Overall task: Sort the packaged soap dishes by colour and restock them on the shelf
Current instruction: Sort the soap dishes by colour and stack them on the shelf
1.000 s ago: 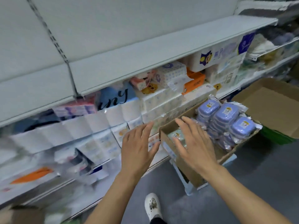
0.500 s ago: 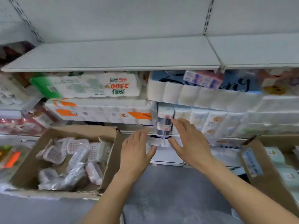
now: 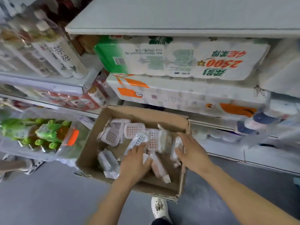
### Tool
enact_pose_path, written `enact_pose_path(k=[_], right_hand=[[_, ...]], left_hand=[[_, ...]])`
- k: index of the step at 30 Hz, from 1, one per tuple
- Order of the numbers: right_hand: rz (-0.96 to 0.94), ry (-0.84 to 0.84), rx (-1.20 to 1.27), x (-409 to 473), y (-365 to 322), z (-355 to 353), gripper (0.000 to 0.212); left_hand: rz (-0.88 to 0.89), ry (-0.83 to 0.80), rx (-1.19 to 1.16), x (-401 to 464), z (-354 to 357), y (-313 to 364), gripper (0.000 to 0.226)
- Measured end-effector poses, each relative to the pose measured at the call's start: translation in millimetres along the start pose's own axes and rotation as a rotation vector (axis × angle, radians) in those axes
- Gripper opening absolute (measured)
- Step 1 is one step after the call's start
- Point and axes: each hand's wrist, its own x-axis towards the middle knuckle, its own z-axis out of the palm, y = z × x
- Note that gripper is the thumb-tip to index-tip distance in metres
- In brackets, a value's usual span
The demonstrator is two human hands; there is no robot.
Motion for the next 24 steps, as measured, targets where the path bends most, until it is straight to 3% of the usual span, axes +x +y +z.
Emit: enact_pose_path(k=[5, 10, 14, 17, 20, 22, 24], right_hand=[[0.226, -0.147, 0.166, 45.1, -5.3, 46.8, 0.056], [0.569, -0.238, 0.382, 80.1, 9.9, 85.7, 0.063], [0.707, -0.153, 0.468, 104.3, 18.9, 113.2, 0.078], [0.756, -0.004, 0.493, 121.1, 20.2, 130.3, 0.085], [0.692, 0.099, 0.418, 131.4, 17.9, 140.8, 0.082], [0.708, 0.080, 0.366, 137.7, 20.2, 142.2, 0.078], [0.752, 0.023, 0.290, 142.3, 25.7, 142.4, 0.058]], left_hand=[[-0.012, -0.098, -0.055, 48.9, 15.3, -36.3, 0.065], [0.074, -0.144, -0.062, 93.3, 41.9, -28.5, 0.062], [0.204, -0.081, 0.078, 133.4, 63.4, -13.2, 0.059], [0.224, -0.132, 0.220, 168.5, 80.1, -9.6, 0.060], [0.189, -0.252, 0.283, 193.0, 93.9, -15.4, 0.062], [0.189, -0.310, 0.286, 200.7, 100.1, -20.3, 0.061], [0.237, -0.318, 0.319, 204.2, 102.7, -24.9, 0.059]])
